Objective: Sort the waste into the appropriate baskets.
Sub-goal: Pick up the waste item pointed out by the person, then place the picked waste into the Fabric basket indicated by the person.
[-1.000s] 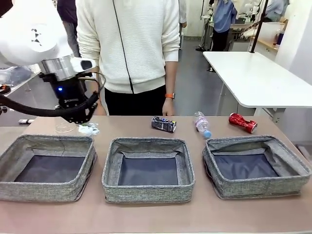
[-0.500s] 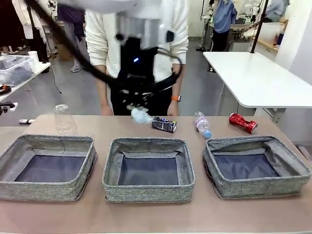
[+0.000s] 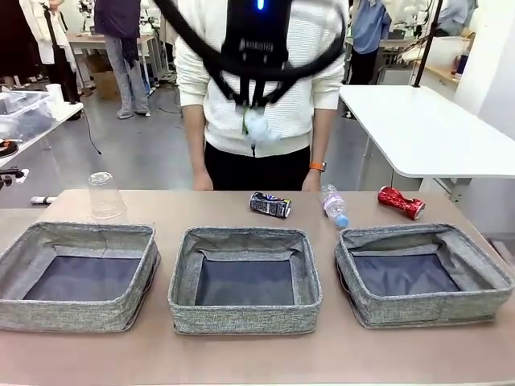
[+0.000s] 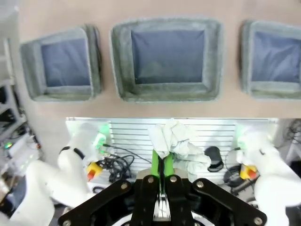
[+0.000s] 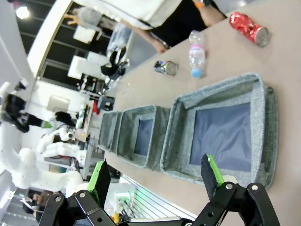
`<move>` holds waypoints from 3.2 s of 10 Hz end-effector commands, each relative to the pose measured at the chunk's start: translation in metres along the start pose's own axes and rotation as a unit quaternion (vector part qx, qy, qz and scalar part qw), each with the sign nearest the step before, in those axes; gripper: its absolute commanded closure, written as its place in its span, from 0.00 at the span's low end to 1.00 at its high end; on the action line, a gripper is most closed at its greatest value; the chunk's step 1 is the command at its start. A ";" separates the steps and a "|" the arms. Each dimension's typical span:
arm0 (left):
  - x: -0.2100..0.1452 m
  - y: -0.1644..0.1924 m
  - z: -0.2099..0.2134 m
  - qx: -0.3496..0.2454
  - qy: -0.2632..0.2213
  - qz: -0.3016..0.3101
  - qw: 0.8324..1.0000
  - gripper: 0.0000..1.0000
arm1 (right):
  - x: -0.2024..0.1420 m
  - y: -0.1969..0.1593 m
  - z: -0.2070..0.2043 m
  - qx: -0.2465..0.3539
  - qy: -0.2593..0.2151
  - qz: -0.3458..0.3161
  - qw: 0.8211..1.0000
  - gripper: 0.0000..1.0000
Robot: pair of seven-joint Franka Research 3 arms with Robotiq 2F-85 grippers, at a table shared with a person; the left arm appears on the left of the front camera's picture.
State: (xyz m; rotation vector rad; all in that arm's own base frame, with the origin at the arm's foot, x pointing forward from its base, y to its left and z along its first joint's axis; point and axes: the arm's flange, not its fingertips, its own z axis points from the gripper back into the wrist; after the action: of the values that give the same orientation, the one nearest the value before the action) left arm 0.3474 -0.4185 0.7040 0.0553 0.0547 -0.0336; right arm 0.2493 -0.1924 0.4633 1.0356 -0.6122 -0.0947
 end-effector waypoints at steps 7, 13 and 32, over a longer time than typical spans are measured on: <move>-0.033 0.009 0.104 -0.031 -0.082 0.001 0.996 0.99 | 0.004 0.000 0.000 0.010 -0.008 0.013 1.000 0.00; -0.036 0.020 0.091 -0.050 -0.072 -0.001 0.996 0.99 | 0.004 0.000 0.000 0.010 -0.008 0.013 1.000 0.00; -0.036 0.020 0.091 -0.050 -0.072 -0.001 0.996 0.99 | 0.004 0.000 0.000 0.010 -0.008 0.013 1.000 0.00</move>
State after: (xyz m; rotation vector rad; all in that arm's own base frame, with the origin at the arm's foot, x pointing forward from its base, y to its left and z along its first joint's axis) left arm 0.3175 -0.4053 0.7949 -0.0290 -0.0942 -0.0389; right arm 0.2493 -0.1925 0.4634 1.0354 -0.6127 -0.0939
